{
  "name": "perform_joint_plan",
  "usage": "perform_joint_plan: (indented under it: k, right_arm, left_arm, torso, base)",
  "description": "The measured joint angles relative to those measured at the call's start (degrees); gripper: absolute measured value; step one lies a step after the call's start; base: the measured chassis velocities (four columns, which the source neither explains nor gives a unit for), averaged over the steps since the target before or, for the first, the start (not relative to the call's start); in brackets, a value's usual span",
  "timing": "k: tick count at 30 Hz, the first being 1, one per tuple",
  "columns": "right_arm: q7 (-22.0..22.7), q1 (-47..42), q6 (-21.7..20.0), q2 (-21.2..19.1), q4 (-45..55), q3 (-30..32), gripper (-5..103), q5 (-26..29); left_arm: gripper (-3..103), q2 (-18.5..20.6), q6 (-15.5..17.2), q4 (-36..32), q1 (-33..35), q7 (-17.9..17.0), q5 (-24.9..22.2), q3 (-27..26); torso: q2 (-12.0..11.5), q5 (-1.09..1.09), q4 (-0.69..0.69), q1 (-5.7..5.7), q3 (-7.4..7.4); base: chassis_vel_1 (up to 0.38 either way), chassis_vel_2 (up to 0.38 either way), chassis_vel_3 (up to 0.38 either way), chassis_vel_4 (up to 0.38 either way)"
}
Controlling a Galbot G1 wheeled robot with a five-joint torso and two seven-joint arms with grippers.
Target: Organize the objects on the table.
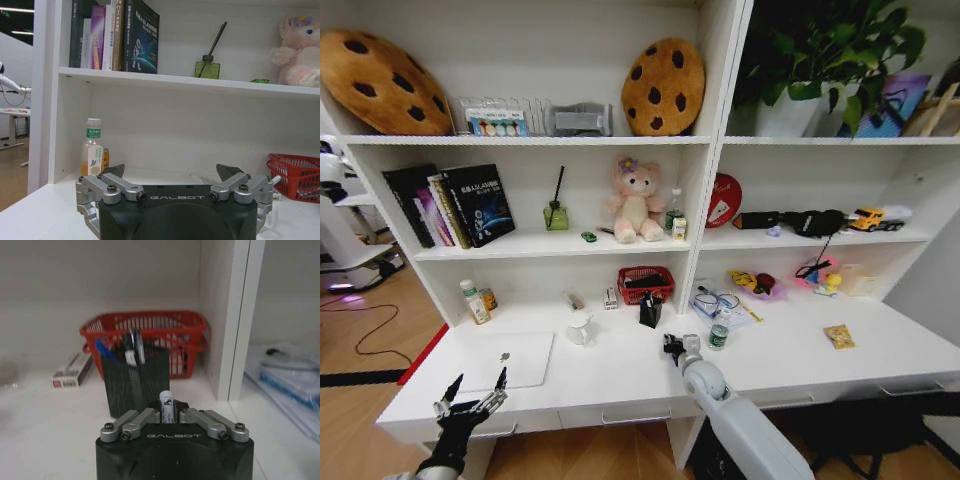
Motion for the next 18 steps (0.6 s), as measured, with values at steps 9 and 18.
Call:
perform_joint_plan:
  k: [9, 18]
  right_arm:
    - [-9.63, 12.61, 17.11, 5.88, -11.25, -0.56, 12, -11.91]
    - [-12.72, 21.01, 24.18, 11.83, -28.42, -2.96, 12, -12.94]
  left_arm:
    - [100, 0.0, 0.0, 0.0, 0.0, 0.0, 0.0, 0.0]
    - [100, 0.0, -0.01, 0.0, 0.0, 0.0, 0.0, 0.0]
  torso:
    - [0.0, -0.01, 0.01, 0.0, -0.01]
    - [0.0, -0.01, 0.0, 0.0, 0.0]
  base:
    - [0.0, 0.0, 0.0, 0.0]
    - [0.0, 0.0, 0.0, 0.0]
